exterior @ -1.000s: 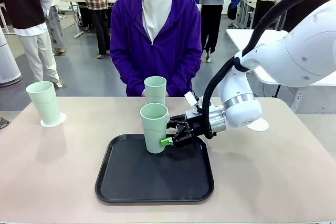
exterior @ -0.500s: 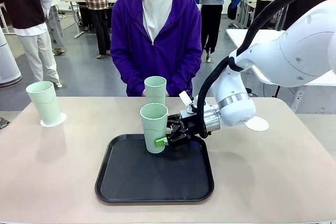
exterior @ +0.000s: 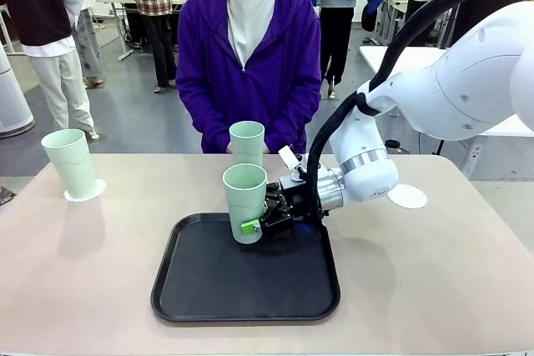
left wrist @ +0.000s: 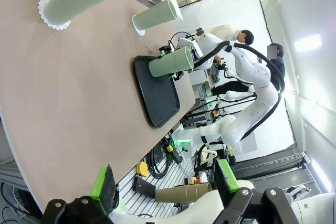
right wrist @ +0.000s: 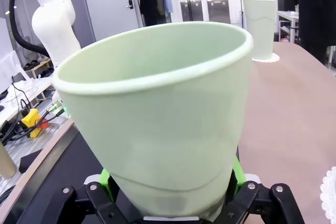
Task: Place coasters on the table and set cups on them.
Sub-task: Take one Reusable plastic cup from the Flat Tray and place it on a coaster set by the human.
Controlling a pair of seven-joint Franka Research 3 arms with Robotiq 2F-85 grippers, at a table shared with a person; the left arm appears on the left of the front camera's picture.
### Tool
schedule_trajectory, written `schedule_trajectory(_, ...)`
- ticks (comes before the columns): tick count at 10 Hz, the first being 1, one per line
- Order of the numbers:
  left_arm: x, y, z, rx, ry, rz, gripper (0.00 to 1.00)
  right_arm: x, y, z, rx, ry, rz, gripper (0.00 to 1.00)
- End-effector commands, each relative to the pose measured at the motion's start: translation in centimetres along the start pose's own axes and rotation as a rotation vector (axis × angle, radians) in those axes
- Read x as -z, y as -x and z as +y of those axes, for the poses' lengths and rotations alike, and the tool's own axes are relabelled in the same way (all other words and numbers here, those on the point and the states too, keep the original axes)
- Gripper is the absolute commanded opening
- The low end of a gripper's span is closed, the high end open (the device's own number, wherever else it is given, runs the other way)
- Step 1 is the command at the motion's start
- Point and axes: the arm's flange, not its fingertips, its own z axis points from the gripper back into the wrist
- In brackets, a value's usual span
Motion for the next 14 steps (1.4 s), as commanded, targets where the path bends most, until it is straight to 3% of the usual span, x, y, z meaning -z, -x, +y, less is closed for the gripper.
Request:
schedule_trajectory(1, -0.2, 0.1, -0.2, 0.002, 0.003, -0.003, 1.00, 0.1, 0.0, -0.8, 0.014, -0.040, -0.008, 0.40)
schedule_trajectory(2, -0.2, 0.1, -0.2, 0.002, 0.003, -0.003, 1.00, -0.1, 0.1, -0.7, 0.016, -0.044, -0.007, 0.38)
schedule_trajectory(3, -0.2, 0.1, -0.2, 0.002, 0.003, -0.003, 1.00, -0.2, 0.1, -0.6, 0.019, -0.042, -0.009, 0.00)
schedule_trajectory(5, -0.2, 0.1, -0.2, 0.002, 0.003, -0.003, 1.00, -0.3, -0.6, 0.4, 0.032, -0.021, -0.007, 0.00)
schedule_trajectory(6, -0.2, 0.1, -0.2, 0.002, 0.003, -0.003, 1.00, -0.3, -2.1, 1.6, 0.060, 0.008, 0.011, 0.67)
schedule_trajectory(10, -0.2, 0.1, -0.2, 0.002, 0.003, -0.003, 1.00, -3.6, -12.1, 6.5, 0.122, 0.141, 0.008, 0.67)
schedule_trajectory(12, -0.2, 0.1, -0.2, 0.002, 0.003, -0.003, 1.00, -5.7, -17.0, 8.5, 0.080, 0.213, -0.022, 0.67)
schedule_trajectory(14, -0.2, 0.1, -0.2, 0.002, 0.003, -0.003, 1.00, -6.4, -19.7, 9.7, 0.042, 0.250, -0.038, 0.67)
